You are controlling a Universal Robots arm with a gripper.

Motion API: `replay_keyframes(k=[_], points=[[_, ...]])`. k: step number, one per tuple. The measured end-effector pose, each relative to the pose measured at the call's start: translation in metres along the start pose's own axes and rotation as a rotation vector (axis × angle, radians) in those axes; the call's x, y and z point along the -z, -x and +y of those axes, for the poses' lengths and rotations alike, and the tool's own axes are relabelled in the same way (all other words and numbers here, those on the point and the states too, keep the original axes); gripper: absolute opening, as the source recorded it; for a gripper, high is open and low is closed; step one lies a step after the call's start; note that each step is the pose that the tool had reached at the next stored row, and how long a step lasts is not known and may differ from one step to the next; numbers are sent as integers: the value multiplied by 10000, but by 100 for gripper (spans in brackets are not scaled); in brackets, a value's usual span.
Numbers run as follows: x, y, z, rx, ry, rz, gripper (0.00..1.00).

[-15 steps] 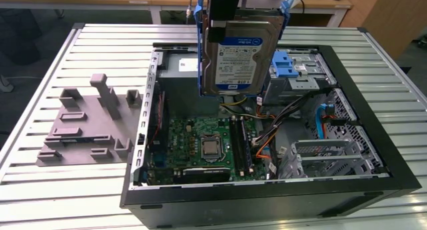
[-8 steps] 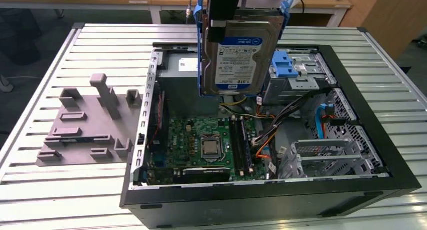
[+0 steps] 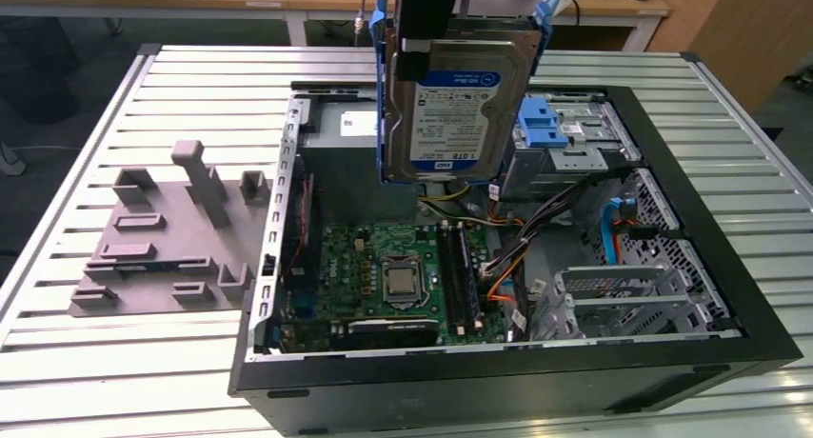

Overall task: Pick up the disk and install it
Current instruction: 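Insert the disk into the insertion slot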

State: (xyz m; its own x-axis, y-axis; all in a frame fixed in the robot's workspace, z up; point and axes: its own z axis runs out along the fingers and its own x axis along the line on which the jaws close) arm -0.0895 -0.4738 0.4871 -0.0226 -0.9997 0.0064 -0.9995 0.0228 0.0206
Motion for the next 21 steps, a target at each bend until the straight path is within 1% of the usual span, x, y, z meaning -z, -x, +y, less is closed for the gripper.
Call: replay_keyframes(k=[17, 21], points=[[0, 0, -5, 0, 0, 0, 36], [0, 0, -16, 0, 0, 0, 36]])
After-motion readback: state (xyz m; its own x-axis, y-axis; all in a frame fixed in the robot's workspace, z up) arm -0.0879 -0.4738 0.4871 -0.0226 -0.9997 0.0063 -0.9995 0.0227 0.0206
